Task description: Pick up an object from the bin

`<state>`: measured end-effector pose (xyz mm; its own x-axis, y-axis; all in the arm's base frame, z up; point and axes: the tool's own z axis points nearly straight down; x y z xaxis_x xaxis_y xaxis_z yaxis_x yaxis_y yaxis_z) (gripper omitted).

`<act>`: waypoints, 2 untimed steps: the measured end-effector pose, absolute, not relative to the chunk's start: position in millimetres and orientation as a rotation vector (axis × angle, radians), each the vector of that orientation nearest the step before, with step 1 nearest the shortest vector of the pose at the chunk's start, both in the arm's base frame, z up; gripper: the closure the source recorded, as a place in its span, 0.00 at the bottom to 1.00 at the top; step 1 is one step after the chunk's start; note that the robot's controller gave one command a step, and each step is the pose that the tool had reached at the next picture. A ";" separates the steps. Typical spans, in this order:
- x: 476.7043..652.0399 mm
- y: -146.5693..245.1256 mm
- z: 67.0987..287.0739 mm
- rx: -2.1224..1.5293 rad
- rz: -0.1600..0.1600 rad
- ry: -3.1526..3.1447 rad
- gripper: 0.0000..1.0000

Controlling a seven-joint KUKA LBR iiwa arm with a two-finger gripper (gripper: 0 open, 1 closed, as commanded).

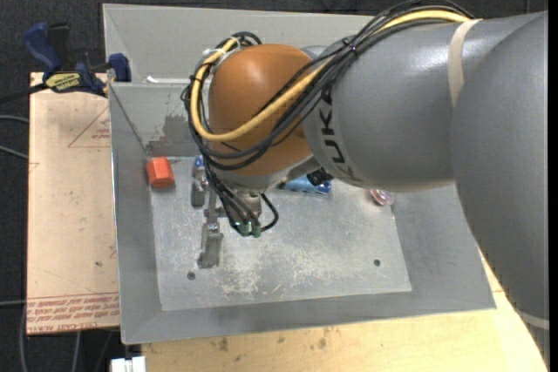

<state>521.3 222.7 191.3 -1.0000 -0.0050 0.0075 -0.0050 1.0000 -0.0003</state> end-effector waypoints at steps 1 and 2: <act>569.5 158.2 66.2 -0.367 0.002 -3.116 0.00; 628.2 112.7 132.1 -1.092 -0.004 -2.953 0.00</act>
Offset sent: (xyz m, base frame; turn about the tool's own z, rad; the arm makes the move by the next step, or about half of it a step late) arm 0.0486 -0.0629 -0.1213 0.2391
